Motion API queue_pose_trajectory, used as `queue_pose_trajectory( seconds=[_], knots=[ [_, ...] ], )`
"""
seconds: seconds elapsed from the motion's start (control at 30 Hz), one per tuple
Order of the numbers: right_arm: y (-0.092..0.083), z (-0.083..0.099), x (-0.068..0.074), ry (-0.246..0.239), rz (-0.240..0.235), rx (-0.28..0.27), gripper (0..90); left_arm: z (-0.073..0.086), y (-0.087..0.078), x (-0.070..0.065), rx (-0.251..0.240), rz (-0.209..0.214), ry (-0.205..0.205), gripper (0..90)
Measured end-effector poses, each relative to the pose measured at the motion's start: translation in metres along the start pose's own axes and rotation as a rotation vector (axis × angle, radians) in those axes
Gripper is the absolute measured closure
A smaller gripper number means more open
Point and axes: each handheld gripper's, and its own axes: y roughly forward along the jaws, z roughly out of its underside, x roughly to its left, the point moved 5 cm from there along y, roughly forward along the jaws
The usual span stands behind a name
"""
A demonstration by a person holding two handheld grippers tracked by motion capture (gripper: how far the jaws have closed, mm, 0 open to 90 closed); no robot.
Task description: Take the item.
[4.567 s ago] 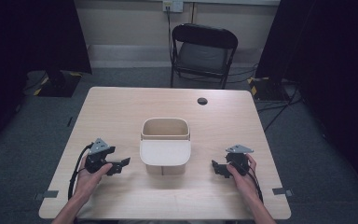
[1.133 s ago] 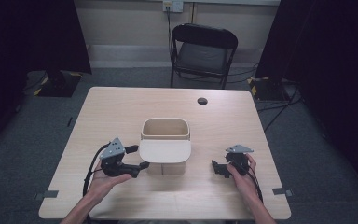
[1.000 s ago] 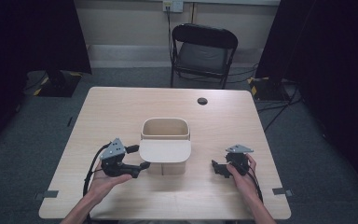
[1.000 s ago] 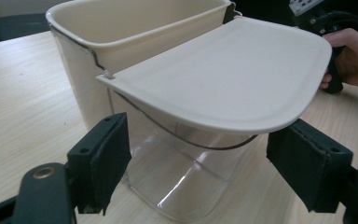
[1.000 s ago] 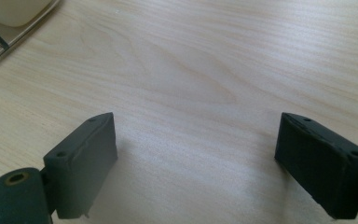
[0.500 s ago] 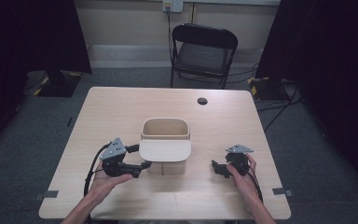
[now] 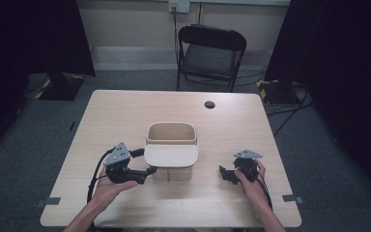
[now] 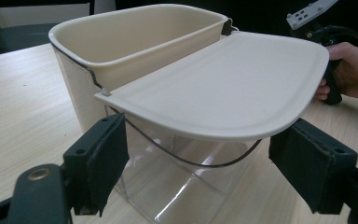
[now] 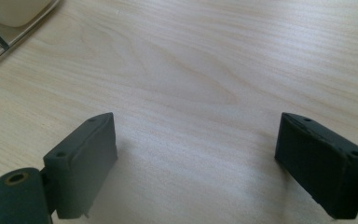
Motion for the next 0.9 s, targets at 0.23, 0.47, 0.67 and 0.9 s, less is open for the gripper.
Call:
queue_pose_trajectory(
  seconds=[0.23,0.47,0.67,0.9],
  knots=[
    [0.0000,0.0000,0.0000,0.000,0.000,0.000,12.0,-0.0018,-0.0017,0.0008,-0.006,-0.015,0.011,19.2],
    [0.0000,0.0000,-0.0001,0.000,0.000,0.000,12.0,-0.0047,-0.0027,0.0004,-0.023,-0.006,-0.003,19.7],
    [0.0000,0.0000,-0.0001,0.000,0.000,0.000,12.0,-0.0057,-0.0028,0.0004,-0.028,-0.007,0.000,19.7],
    [0.0002,-0.0002,-0.0002,-0.003,0.000,-0.001,12.0,-0.0083,0.0002,0.0023,-0.021,-0.017,0.002,18.1]
  ],
)
